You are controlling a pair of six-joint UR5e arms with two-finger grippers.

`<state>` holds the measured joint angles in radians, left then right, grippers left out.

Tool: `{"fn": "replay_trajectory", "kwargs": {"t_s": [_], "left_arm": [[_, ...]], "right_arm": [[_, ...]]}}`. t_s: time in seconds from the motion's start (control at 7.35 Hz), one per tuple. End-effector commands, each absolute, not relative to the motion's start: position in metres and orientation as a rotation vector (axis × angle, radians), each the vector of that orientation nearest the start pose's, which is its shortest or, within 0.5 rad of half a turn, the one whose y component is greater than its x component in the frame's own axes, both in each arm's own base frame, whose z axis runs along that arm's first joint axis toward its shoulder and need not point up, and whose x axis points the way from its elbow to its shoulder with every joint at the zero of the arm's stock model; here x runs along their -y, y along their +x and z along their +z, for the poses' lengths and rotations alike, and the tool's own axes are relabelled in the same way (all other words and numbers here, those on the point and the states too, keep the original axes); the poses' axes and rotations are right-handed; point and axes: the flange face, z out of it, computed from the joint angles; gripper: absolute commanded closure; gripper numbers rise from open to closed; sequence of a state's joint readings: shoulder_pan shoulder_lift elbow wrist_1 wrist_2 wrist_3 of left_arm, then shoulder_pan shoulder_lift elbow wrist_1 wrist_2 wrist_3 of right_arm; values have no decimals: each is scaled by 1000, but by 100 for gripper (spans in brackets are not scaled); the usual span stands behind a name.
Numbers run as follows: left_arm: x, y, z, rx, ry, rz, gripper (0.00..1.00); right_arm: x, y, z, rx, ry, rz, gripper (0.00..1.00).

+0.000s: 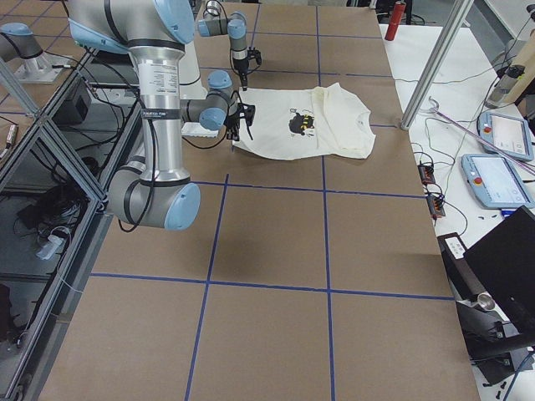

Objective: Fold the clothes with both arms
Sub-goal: 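Grasp the hem corners nearest the robot with both grippers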

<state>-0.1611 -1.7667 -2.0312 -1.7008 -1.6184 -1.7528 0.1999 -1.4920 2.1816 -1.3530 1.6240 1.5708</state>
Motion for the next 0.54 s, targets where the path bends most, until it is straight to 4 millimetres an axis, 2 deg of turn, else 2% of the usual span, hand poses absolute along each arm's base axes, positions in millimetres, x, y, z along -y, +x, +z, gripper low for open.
{"fn": "replay_trajectory", "kwargs": {"t_s": [0.0,0.14,0.27,0.41], "left_arm": [[212,506,335,-800,-55,-304,81],[212,506,329,-811,-56,-303,88],[211,506,328,-814,-58,-300,100],[211,506,330,-809,-58,-301,100]], "right_arm": [[224,-436,316,916,38,169,100],[225,-436,316,916,38,170,100],[226,-435,316,916,39,171,100],[225,-436,316,916,38,170,100]]}}
